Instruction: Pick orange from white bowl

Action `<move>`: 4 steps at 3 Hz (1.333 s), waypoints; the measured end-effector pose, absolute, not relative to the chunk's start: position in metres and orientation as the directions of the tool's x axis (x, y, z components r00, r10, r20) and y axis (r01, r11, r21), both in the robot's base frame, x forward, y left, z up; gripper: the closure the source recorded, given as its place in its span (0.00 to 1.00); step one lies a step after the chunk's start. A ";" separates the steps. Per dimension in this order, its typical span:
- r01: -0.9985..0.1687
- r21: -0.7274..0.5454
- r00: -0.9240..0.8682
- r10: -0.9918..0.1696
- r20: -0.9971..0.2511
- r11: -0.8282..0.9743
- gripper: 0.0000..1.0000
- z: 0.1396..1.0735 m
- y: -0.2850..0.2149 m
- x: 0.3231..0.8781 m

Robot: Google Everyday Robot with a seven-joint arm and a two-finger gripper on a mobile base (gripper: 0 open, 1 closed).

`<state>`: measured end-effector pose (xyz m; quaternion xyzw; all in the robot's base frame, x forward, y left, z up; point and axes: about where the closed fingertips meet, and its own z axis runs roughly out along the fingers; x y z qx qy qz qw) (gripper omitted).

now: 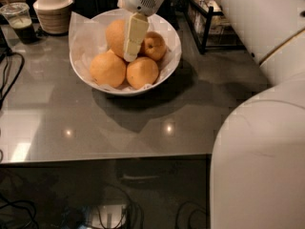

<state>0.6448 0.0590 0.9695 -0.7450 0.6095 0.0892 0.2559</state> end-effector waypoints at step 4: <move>-0.954 -0.273 0.241 -0.863 -0.445 -0.126 0.64 0.969 0.059 0.645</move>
Offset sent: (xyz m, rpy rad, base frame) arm 0.0000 0.0000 0.0000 0.0000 0.0000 0.0000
